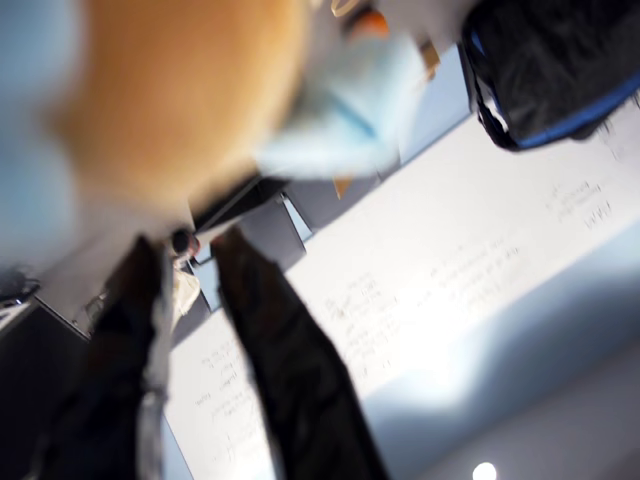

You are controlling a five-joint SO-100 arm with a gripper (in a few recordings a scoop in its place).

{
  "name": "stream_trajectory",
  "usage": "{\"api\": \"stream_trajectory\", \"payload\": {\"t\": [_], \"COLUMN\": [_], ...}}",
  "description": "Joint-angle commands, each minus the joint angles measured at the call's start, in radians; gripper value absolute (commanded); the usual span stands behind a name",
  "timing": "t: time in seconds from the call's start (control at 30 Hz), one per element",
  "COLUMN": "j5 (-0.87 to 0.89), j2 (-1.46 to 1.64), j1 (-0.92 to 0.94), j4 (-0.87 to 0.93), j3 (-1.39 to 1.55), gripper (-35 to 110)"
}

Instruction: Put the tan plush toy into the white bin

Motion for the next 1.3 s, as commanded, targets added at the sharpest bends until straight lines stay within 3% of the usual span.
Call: {"api": "stream_trajectory", "payload": {"t": [0.0,0.53,0.73,1.27], "j5": [0.000,0.000,-0.023,-0.370], "j2": [0.130,0.275,0.439,0.721], "j1": [-0.035,-0.175,-0.402,-1.062], "j4": [0.003,0.003,0.003,0.003], "j3": [-0.109,-0.012,0.055,0.538], "gripper": [0,0,0,0]}}
